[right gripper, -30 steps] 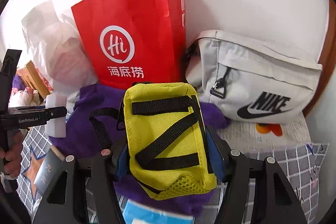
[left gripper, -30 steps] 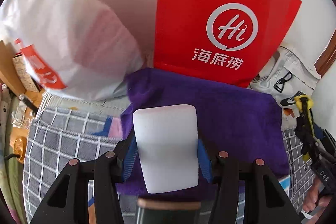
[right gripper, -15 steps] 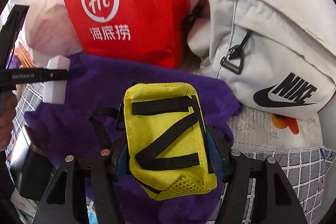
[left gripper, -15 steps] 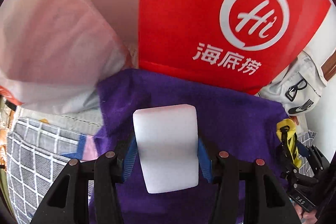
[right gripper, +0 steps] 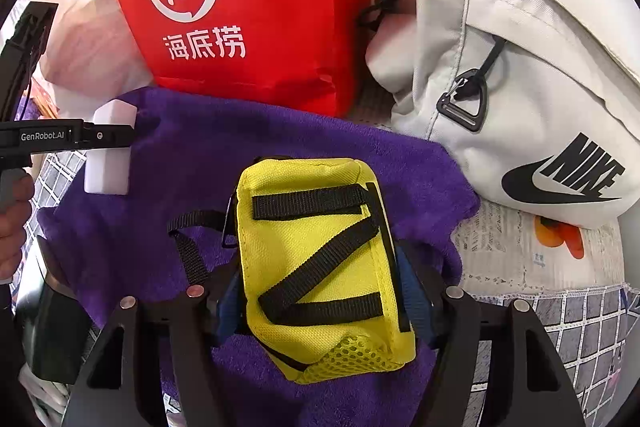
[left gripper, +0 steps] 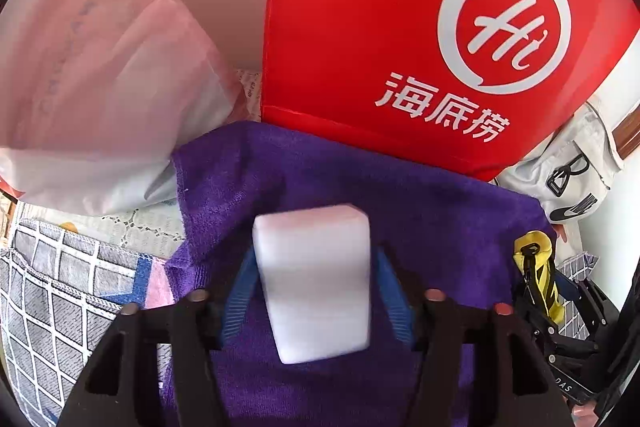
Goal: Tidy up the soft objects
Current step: 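Carry the pouch and sponge onto the purple towel and open both grippers, then reach the right gripper to the green snack packet while the left gripper approaches the white cloth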
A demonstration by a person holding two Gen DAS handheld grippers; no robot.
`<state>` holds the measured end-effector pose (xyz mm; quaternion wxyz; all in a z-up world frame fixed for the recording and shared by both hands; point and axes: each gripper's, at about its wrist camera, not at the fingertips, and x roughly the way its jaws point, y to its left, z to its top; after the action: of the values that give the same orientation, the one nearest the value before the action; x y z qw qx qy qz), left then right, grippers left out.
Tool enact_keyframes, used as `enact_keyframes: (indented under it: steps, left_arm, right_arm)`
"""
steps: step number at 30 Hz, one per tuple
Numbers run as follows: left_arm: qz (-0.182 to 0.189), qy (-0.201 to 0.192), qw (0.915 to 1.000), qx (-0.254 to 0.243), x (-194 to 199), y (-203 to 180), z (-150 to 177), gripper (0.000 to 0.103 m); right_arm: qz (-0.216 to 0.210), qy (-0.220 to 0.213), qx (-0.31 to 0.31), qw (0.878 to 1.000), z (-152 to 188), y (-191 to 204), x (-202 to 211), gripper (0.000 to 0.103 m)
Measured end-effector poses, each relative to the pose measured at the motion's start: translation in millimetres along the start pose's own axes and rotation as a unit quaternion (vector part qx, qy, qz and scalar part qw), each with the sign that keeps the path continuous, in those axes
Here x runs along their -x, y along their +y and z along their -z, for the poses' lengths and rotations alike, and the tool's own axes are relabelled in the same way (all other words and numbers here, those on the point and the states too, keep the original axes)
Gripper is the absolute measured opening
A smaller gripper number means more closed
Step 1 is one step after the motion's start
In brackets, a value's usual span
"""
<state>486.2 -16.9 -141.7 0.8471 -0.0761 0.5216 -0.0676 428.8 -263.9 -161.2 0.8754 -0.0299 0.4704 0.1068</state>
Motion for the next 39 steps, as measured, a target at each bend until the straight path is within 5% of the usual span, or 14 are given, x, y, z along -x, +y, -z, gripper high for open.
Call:
enact_keyframes:
  steps: [6,11,16,22,29,34,39]
  left_arm:
    - [-0.005,-0.009,0.9999,-0.007,4.0,-7.4,0.4,0.073]
    - [-0.022,-0.013,0.9996,-0.014,11.3,-9.6,7.9,0.073]
    - [-0.044,-0.064,0.9969,-0.012,55.0,-9.1,11.8,0.073]
    - [-0.067,-0.08,0.9944,-0.016,100.9,-1.7,26.4,0.073]
    - [-0.07,-0.102,0.9924,-0.003,157.1,8.6,71.0,0.073]
    - [-0.109,-0.109,0.9879,-0.008,184.2,14.8,114.4,0.073]
    - [-0.097,-0.105,0.9896,0.012,199.8,29.2,158.6,0.073]
  right_arm:
    - [-0.005,-0.017,0.006,1.0,-1.6,3.1,5.1,0.085]
    - [-0.015,-0.026,-0.01,0.999,-2.4,-1.5,15.1,0.085]
    - [-0.013,-0.053,-0.035,0.998,5.2,-6.9,42.4,0.085]
    - [-0.004,-0.083,-0.045,0.996,15.4,1.4,88.2,0.085]
    - [-0.021,-0.114,-0.06,0.991,47.2,24.0,143.9,0.085]
    - [-0.023,-0.107,-0.062,0.992,84.3,39.9,173.5,0.083]
    - [-0.026,-0.095,-0.062,0.993,124.1,53.7,189.8,0.08]
